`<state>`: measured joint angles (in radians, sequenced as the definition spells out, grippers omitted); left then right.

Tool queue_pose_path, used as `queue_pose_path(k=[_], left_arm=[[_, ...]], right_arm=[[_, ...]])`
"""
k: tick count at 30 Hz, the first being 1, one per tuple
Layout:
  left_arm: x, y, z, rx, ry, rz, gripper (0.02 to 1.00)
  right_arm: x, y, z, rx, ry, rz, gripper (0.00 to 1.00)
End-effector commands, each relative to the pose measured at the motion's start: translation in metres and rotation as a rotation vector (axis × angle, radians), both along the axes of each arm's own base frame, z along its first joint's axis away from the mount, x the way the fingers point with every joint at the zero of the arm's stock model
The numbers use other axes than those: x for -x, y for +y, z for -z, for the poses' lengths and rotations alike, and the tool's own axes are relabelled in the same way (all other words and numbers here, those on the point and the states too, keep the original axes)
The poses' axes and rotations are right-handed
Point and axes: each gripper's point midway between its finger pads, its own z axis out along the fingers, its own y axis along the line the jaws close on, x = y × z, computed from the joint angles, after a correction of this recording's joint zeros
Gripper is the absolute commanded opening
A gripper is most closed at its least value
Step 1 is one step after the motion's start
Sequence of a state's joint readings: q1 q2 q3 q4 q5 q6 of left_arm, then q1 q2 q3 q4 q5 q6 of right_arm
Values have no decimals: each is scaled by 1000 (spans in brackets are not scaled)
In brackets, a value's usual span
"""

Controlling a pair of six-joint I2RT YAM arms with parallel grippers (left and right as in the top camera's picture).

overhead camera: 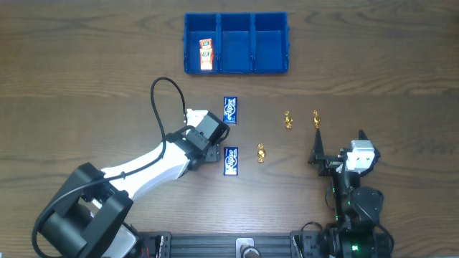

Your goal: Sort Candies Into Trays

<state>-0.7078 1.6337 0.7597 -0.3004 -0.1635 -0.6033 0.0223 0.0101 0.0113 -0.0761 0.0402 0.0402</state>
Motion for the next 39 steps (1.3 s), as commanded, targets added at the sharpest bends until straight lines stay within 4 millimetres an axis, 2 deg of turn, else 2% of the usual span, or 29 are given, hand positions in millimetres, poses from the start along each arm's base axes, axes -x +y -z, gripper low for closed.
queue_pose_path(k=[1,3,14,21,25,29,30,33,36,39], left_arm=[[-1,4,3,-27,-1,-10,636],[-1,4,3,-26,-1,-10,564],[-7,-1,1,-2,-24,-11,310],[-13,-5,-5,15,-50,-22,277],[-50,-5,-59,-16,-194,-51,277],[-110,-1,-146,-23,-347,-68,275],[-120,0,-159,-20,-374,-69,275],[-171,14,-214,-9,-489,-103,277],[-214,20,-238,-4,-541,-112,279],[-249,11,-233,7,-536,-76,286]], right_arm=[[0,-2,1,8,-1,7,998],[0,-2,1,8,-1,7,998],[0,-2,1,8,-1,7,998],[0,-2,1,8,-1,7,998],[0,-2,1,8,-1,7,998],[0,-2,1,8,-1,7,998],[0,-2,1,8,-1,7,998],[0,-2,1,8,-1,7,998],[0,-2,1,8,-1,7,998],[0,-2,1,8,-1,7,998]])
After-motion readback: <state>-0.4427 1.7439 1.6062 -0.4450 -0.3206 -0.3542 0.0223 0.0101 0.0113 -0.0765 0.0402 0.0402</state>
